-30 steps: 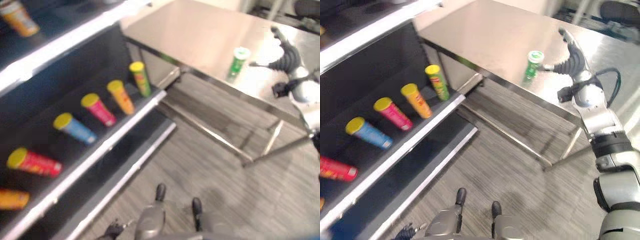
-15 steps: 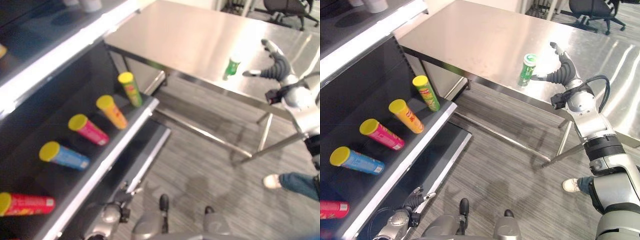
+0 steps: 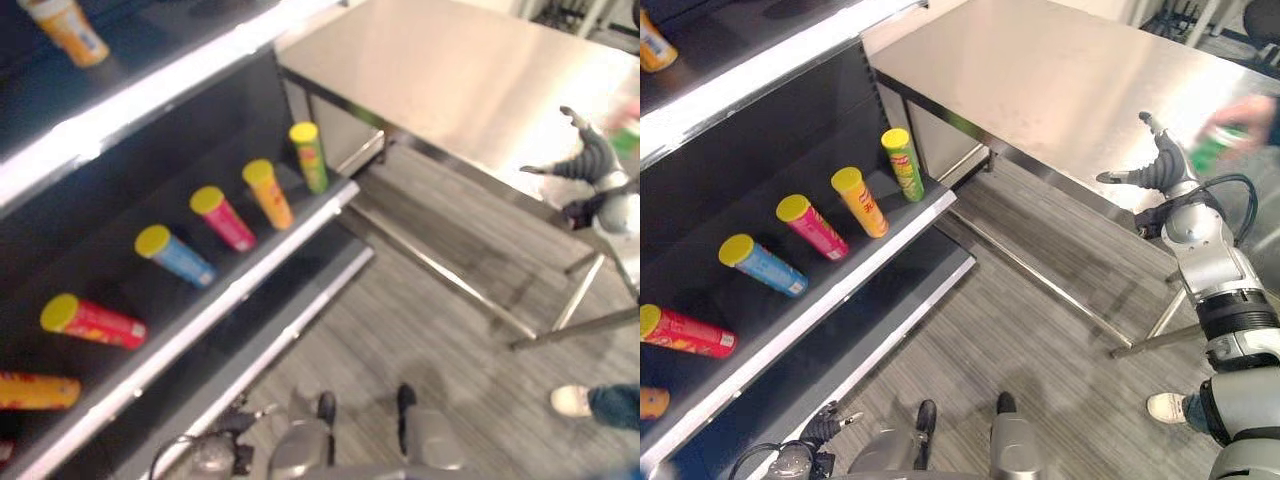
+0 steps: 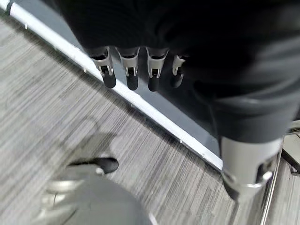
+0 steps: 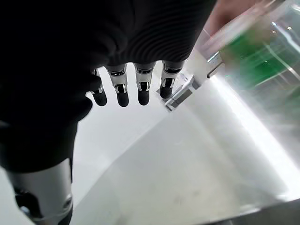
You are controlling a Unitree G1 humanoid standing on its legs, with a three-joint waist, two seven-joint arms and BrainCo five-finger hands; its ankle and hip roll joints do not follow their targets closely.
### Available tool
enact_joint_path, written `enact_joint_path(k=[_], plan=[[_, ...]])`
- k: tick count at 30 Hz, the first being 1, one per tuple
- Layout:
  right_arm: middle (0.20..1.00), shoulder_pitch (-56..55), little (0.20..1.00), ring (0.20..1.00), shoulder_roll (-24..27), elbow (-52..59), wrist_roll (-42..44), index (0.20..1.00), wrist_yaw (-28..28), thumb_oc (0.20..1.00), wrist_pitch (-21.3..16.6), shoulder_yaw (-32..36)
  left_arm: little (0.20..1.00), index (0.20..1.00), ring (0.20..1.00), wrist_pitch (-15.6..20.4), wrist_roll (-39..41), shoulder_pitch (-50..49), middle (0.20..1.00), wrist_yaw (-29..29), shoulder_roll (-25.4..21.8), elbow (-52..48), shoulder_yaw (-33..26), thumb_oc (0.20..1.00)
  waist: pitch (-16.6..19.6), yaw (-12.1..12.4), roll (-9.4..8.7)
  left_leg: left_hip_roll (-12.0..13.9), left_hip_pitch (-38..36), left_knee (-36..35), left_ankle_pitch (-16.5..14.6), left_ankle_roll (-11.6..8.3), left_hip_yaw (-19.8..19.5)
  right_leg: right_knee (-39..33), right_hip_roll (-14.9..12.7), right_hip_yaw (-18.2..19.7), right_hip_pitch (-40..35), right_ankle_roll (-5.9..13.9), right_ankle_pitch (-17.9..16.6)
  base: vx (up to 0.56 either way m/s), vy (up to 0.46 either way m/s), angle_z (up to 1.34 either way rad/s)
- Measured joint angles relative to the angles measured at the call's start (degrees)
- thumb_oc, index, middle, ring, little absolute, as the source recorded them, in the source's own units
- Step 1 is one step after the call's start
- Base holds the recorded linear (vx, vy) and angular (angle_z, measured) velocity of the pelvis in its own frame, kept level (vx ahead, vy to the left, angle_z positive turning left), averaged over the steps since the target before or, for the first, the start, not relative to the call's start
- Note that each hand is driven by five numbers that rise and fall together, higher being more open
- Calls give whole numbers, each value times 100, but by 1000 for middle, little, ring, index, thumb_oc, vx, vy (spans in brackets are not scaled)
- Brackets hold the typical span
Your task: Put the goods on the table back onto the shelves and tidy them up.
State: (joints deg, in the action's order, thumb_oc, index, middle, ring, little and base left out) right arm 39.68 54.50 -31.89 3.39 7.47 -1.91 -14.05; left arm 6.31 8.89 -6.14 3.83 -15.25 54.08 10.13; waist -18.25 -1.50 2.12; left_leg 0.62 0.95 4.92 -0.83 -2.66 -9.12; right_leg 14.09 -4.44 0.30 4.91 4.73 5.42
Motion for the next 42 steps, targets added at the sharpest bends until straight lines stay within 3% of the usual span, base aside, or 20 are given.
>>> enact_joint_path(k=[5, 13, 22, 24, 26, 30, 34, 37, 38, 40, 41, 42], plan=[[1000, 85, 1000, 1000, -7, -625, 3, 1000, 110, 1000, -56, 71, 1000, 1000, 1000, 4, 22, -22, 1000, -9, -22, 6, 0, 1000, 7, 52, 54, 30, 0, -99, 91, -88, -200, -37, -12, -239, -72, -62, 21, 21, -74, 27], [1000, 441, 1000, 1000, -12, -1488, 79, 1000, 228, 1000, 10, 98, 1000, 1000, 1000, 44, 125, -57, 1000, 3, -7, 5, 2, 1000, 71, 44, 304, 98, -25, -193, 189, -238, -311, -37, 22, -436, -144, -114, 68, 18, -32, 11], [1000, 308, 1000, 1000, -3, -1254, 245, 1000, 389, 1000, 10, 239, 1000, 1000, 1000, 45, 124, -71, 1000, 56, 26, 76, -3, 1000, 86, -126, 338, 151, -95, -379, 240, -200, -241, 55, 30, -389, -35, -168, 92, 0, 37, -3], [1000, -1341, 1000, 1000, 12, 920, 234, 1000, 456, 1000, -47, 1423, 1000, 1000, 1000, 12, 123, -90, 1000, 82, 128, 51, -21, 1000, 81, -173, 290, 135, -100, -384, 233, -183, -25, 68, 18, -240, 54, -149, 84, -63, 142, -33], [1000, -2184, 1000, 1000, 10, 1751, 229, 1000, 475, 1000, -92, 1996, 1000, 1000, 1000, -10, 108, -49, 1000, 99, 201, 53, -135, 1000, 39, -335, 190, 101, -103, -381, 226, -174, 74, -8, 5, -103, 112, -98, 23, -78, 165, -43], [1000, -2669, 1000, 1000, -9, 2005, 235, 1000, 518, 1000, -235, 2721, 1000, 1000, 1000, -40, 48, 54, 1000, 102, 176, 70, -181, 1000, 27, -546, 45, 86, -130, -386, 148, -59, 537, -90, 68, 403, 260, -13, -126, -104, 160, -64], [1000, -2743, 1000, 1000, -16, 2027, 237, 1000, 623, 1000, -249, 3042, 1000, 1000, 1000, -16, -107, 168, 1000, 98, 130, 9, -273, 1000, -26, -761, -93, 93, -297, -472, 102, 12, 908, -253, 108, 756, 252, 131, -252, -31, 46, -55], [1000, -2770, 1000, 1000, -15, 2120, 236, 1000, 674, 1000, -269, 3039, 1000, 1000, 1000, -11, -108, 190, 1000, 98, 130, -3, -328, 1000, -20, -881, -78, 92, -293, -478, 64, 66, 951, -309, 110, 825, 256, 120, -289, -126, 141, -13], [1000, -2934, 1000, 1000, -34, 2129, 237, 1000, 684, 1000, -303, 3095, 1000, 1000, 1000, -27, -108, 281, 1000, 94, 132, 0, -303, 1000, -59, -969, -185, 13, -270, -405, 87, 33, 956, -312, 146, 893, 328, 201, -427, -328, 353, -22], [1000, -2974, 1000, 1000, -80, 2110, 252, 1000, 691, 1000, -416, 2953, 1000, 1000, 1000, -50, -107, 341, 1000, 87, -3, -5, -195, 1000, -81, -782, -248, -7, -172, -340, 5, 157, 1183, -452, 270, 1318, 531, 282, -696, -259, 148, -107], [1000, -2820, 1000, 1000, -76, 2050, 282, 1000, 694, 1000, -417, 2793, 1000, 1000, 1000, -50, -105, 337, 1000, 89, -62, -21, -201, 1000, -105, -635, -287, -1, -178, -383, -37, 228, 1480, -729, 280, 1349, 566, 663, -886, -142, 2, -155], [1000, -2703, 1000, 1000, -75, 1966, 339, 1000, 692, 1000, -420, 2723, 1000, 1000, 1000, -53, -105, 318, 1000, 86, -85, -19, -241, 1000, -154, -603, -228, 130, -258, -434, 26, 173, 1726, -898, 109, 1030, 541, 602, -740, -83, -31, -129]])
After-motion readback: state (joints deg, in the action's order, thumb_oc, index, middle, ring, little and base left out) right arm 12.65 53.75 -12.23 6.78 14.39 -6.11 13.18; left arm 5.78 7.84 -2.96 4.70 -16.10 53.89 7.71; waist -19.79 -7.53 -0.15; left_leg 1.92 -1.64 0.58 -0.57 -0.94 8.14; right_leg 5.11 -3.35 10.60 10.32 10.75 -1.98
